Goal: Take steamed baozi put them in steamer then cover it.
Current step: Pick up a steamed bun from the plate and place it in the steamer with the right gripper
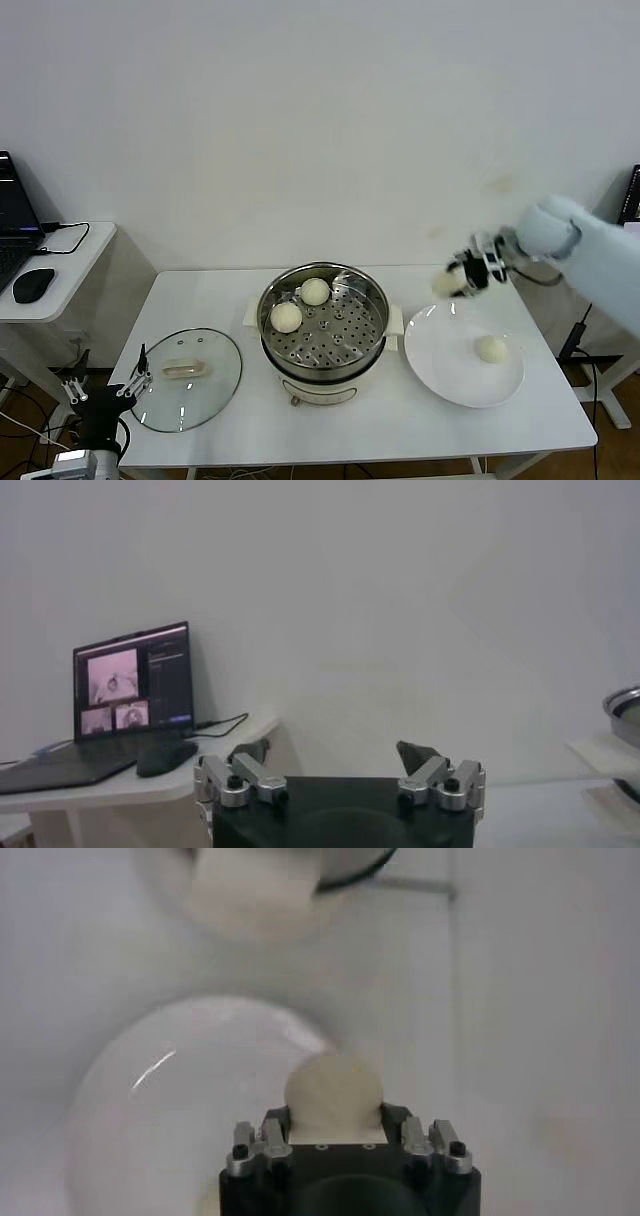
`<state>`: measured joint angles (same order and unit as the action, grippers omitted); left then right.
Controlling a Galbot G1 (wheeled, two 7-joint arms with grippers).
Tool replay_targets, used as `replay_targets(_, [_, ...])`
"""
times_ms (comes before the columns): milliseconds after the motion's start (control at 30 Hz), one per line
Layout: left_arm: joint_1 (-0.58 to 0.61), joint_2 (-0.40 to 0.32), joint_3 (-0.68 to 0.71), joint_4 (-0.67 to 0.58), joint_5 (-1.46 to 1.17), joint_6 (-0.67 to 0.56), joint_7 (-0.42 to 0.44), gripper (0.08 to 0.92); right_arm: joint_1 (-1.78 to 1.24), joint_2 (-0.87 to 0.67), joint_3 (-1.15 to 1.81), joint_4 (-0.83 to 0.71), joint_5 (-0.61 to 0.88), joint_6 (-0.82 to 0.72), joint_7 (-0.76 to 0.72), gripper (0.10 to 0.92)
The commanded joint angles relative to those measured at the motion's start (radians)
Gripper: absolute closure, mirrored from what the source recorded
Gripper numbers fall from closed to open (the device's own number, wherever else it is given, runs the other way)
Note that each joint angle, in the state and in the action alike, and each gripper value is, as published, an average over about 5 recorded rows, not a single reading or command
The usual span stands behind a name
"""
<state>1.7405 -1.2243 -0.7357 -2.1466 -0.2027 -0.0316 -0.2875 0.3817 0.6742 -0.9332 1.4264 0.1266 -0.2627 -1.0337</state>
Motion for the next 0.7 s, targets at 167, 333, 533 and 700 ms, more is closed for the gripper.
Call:
replay_targets(167, [0.007,-0.008,-0.011,-0.005,0.000,-0.002,0.000,0.177,0.211,0.231,-0.225,0.068,0.141,0.052,0.045,0.457])
replay_targets(333, [0.010,-0.010,-0.020,-0.012,-0.001,-0.002,0.000,0.177,0.175,0.291,-0.280,0.069,0.143,0.146,0.072,0.457])
replay_targets(533, [0.006,-0.014,-0.025,-0.008,-0.001,-0.003,0.000,0.177,0.169,0.347,-0.344,0.080,0.100,0.242,0.079,0.457])
replay_targets(700, [-0.002,-0.020,-0.021,-0.006,-0.001,-0.003,-0.001,0.177,0.183,0.396,-0.394,0.065,0.010,0.328,0.062,0.457])
